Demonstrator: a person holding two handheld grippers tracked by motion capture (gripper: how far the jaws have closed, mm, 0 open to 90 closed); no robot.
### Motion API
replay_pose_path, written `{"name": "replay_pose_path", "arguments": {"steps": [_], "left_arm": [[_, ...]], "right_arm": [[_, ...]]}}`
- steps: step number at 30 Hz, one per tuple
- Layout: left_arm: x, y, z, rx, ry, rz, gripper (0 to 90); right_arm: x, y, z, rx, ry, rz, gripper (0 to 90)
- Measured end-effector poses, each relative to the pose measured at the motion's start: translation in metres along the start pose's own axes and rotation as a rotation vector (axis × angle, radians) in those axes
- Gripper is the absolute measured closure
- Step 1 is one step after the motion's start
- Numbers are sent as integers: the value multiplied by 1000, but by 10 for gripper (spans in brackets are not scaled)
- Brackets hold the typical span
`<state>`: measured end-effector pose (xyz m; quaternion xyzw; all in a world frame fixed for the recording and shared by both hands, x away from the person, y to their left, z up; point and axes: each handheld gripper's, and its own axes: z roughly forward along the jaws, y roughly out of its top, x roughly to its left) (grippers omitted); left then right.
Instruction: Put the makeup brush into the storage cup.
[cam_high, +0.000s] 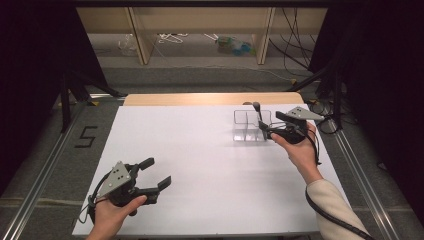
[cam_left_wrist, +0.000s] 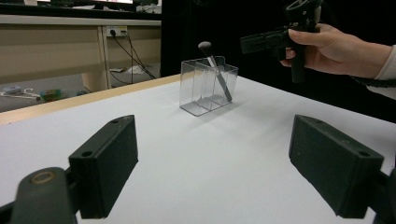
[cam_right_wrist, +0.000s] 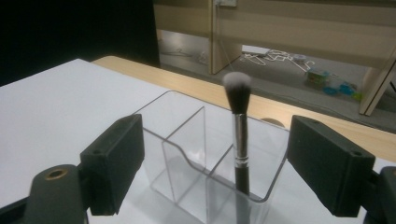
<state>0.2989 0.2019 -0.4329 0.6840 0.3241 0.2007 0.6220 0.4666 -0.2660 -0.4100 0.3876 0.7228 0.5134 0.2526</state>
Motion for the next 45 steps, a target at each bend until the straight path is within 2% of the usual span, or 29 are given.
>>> {"name": "replay_pose_path", "arguments": {"steps": [1,3,4,5,6,7,9,24,27,35,36,45], "left_arm": [[0,0,0,0,1,0,152],[0,0,0,0,5,-2,152],[0,0,0,0,5,-1,152],[1,0,0,-2,0,15,152],[1,0,0,-3,0,14,152],[1,0,0,-4,1,14,152],[2,0,0,-5,1,16,152],[3,1,0,-8,5,16,152],[4,1,0,-8,7,16,152],[5,1,0,-9,10,21,152],[5,1,0,-8,11,23,152],[6,1,0,-8,12,30,152]], "right_arm": [[2,0,-1,0,7,8,188],[4,-1,-3,-12,4,-14,185],[6,-1,-5,-3,6,-2,184],[6,-1,-6,-6,20,-24,181],[7,-1,-7,-16,29,-20,178],[9,-2,-10,-3,29,-15,177],[9,-2,-12,-8,32,-35,176],[16,-13,-38,-47,79,-46,167],[19,-15,-44,-72,90,-49,166],[32,-20,-57,-77,132,-63,165],[34,-20,-58,-91,136,-64,165],[49,-26,-71,-81,187,-63,165]]}}
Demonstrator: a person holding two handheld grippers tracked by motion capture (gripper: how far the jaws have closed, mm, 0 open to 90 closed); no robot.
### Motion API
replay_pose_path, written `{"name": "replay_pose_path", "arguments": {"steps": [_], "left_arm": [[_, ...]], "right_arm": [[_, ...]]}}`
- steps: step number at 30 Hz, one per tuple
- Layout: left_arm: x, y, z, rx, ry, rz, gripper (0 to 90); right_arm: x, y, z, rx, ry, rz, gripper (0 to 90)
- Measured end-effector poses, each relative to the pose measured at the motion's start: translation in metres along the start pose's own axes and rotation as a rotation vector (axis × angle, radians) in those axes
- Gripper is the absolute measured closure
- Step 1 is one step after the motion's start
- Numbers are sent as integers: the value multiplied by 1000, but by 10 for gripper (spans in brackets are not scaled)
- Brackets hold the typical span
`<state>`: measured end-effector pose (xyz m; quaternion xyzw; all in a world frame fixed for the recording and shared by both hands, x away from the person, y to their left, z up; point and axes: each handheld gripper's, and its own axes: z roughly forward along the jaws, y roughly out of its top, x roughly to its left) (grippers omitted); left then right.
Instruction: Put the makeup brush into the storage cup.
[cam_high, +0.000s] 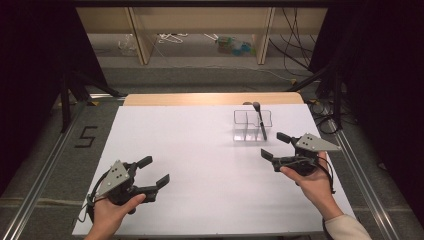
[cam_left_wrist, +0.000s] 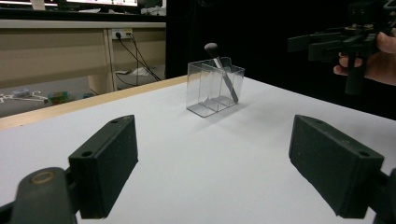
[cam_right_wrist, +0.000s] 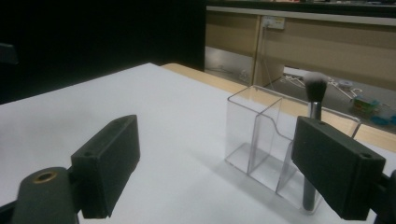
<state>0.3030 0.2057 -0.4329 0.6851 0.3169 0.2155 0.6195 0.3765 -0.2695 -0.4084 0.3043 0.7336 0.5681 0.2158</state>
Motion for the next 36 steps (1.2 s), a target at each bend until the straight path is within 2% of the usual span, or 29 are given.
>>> {"name": "replay_pose_path", "arguments": {"steps": [3,8,9,14,15,18,19,20,23,24,26,29,30,36], "left_arm": [[0,0,0,2,2,0,152],[0,0,0,1,3,3,152],[0,0,0,1,4,3,152],[1,0,0,1,4,5,152],[0,0,0,2,4,4,152],[0,0,0,4,4,6,152],[0,0,0,3,3,5,152],[-1,-1,0,4,3,5,152],[-1,-1,0,5,2,4,152],[-1,-1,0,6,2,4,152],[-1,-1,0,6,2,6,152],[0,-1,0,9,-5,19,152],[-1,-1,0,8,-1,12,152],[-1,-2,1,12,-5,12,152]], "right_arm": [[4,-1,-5,8,0,-7,165],[10,-3,-11,-16,10,-4,165],[12,-4,-12,-1,15,-4,165],[21,-11,-14,-2,32,-5,165],[23,-13,-15,17,37,-10,165],[27,-16,-14,10,50,-5,165],[29,-17,-14,23,54,-5,165],[31,-18,-13,11,44,-9,165],[35,-20,-14,34,61,-19,165],[36,-20,-14,22,56,-21,165],[37,-21,-14,18,68,-20,165],[37,-21,-17,28,58,-30,165],[37,-21,-18,17,46,-31,165],[38,-22,-20,25,49,-36,165]]}}
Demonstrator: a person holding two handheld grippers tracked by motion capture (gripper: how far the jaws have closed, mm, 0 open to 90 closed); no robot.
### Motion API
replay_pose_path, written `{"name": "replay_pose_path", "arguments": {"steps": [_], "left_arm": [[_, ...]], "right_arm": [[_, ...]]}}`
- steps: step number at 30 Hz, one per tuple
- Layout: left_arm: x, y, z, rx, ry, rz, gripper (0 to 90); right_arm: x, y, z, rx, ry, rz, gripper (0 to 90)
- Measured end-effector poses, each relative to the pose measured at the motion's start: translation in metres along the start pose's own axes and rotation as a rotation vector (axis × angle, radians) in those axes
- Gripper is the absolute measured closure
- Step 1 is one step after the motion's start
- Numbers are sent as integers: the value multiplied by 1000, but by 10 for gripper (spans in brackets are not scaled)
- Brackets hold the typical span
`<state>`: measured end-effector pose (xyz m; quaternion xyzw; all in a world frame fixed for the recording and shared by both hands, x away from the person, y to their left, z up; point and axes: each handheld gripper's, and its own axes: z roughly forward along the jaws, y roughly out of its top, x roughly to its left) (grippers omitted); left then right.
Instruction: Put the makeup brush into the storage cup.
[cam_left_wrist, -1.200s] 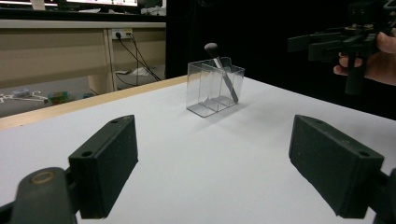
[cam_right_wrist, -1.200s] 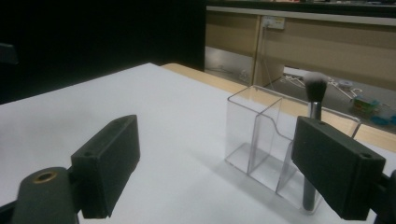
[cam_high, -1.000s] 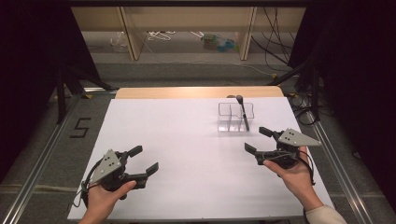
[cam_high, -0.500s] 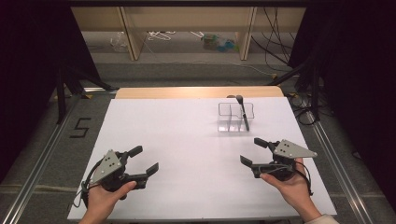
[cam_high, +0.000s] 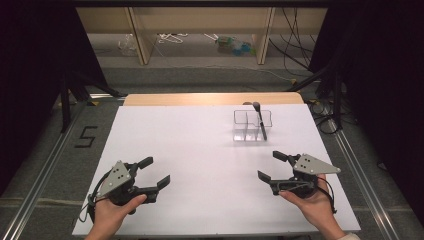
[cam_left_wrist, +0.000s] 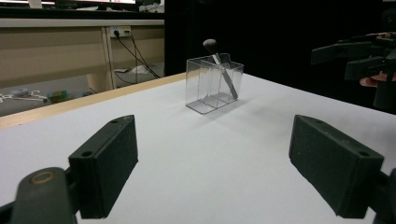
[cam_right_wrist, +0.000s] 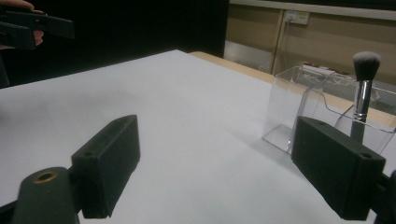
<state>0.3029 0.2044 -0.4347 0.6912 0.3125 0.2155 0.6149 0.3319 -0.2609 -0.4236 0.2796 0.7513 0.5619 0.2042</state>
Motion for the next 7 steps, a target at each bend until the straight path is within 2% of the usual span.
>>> {"name": "replay_pose_path", "arguments": {"steps": [6,7], "left_arm": [[0,0,0,1,0,-4,152],[0,0,0,1,0,-5,152]], "right_arm": [[-2,-1,2,0,1,1,166],[-3,-1,3,-13,-8,-15,166]]}}
